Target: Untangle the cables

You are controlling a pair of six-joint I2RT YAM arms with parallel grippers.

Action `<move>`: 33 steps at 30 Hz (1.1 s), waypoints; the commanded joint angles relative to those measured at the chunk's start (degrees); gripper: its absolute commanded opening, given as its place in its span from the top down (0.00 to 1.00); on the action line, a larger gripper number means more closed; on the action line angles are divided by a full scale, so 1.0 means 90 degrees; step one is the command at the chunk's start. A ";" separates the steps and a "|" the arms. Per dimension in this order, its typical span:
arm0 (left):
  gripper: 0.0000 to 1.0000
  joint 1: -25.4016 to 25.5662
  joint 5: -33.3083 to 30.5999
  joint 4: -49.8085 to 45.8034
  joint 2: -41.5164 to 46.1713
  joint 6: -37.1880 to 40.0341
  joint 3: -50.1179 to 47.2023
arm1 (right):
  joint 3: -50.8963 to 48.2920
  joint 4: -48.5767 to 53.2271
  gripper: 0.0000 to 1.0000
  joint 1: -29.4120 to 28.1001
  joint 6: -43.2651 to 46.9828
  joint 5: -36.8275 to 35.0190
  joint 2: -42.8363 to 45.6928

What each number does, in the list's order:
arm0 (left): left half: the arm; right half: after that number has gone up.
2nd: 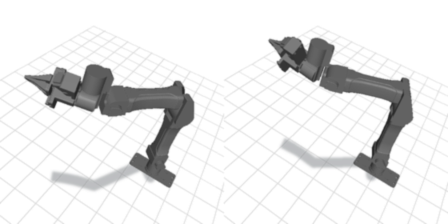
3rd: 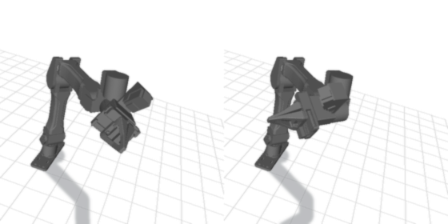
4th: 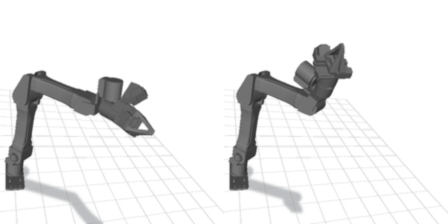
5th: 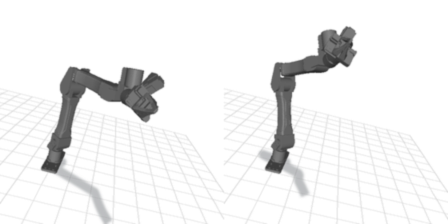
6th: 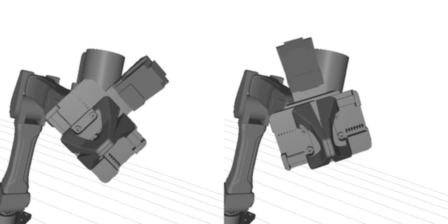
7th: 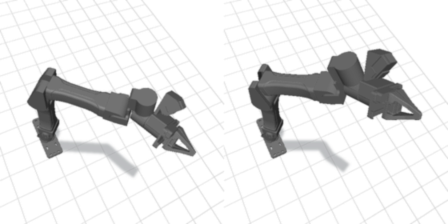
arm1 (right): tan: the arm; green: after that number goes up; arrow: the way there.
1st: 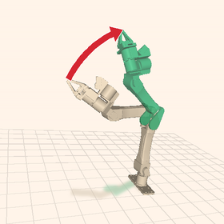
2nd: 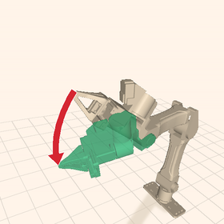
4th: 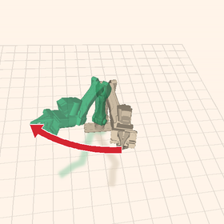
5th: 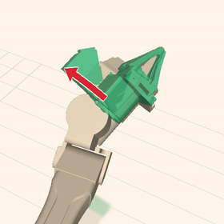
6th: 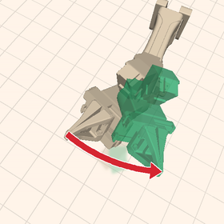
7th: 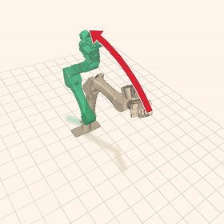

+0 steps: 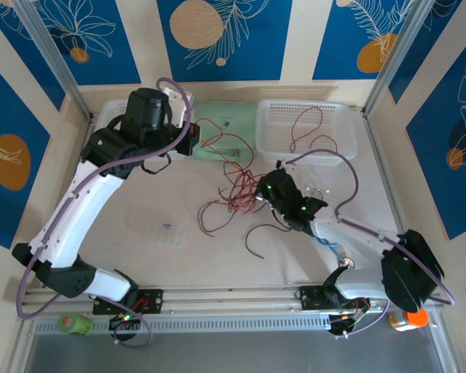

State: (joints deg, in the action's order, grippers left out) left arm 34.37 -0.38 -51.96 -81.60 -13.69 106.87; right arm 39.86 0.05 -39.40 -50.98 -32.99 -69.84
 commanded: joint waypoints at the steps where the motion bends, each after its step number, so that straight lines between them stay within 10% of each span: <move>1: 0.97 -0.0144 -0.0934 0.1308 0.0660 0.0221 0.0364 | -0.0787 0.1169 0.76 0.0438 0.0693 0.0257 0.0353; 6: 0.97 -0.0142 -0.0306 0.1901 0.0802 -0.0071 -0.0550 | -0.1190 -0.0041 0.34 0.1002 0.1235 0.2344 0.1480; 11: 0.97 -0.0140 0.0301 0.2658 0.0821 -0.0550 -0.1456 | -0.1144 0.0091 0.24 0.1518 0.0683 0.3721 0.2074; 20: 0.98 -0.0129 0.0735 0.2745 0.0381 -0.0665 -0.1071 | 0.0390 0.2562 0.20 0.0198 0.0875 0.3056 0.1965; 33: 0.98 -0.0119 0.0918 0.2585 0.0223 -0.0636 -0.0424 | 0.2150 0.3545 0.20 -0.1755 -0.1956 0.0365 -0.0379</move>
State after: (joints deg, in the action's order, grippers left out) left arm 33.61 6.15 -30.39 -79.26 -19.11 100.90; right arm 56.90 27.07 -52.51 -58.15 -19.00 -72.93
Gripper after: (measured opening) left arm 0.051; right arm 0.798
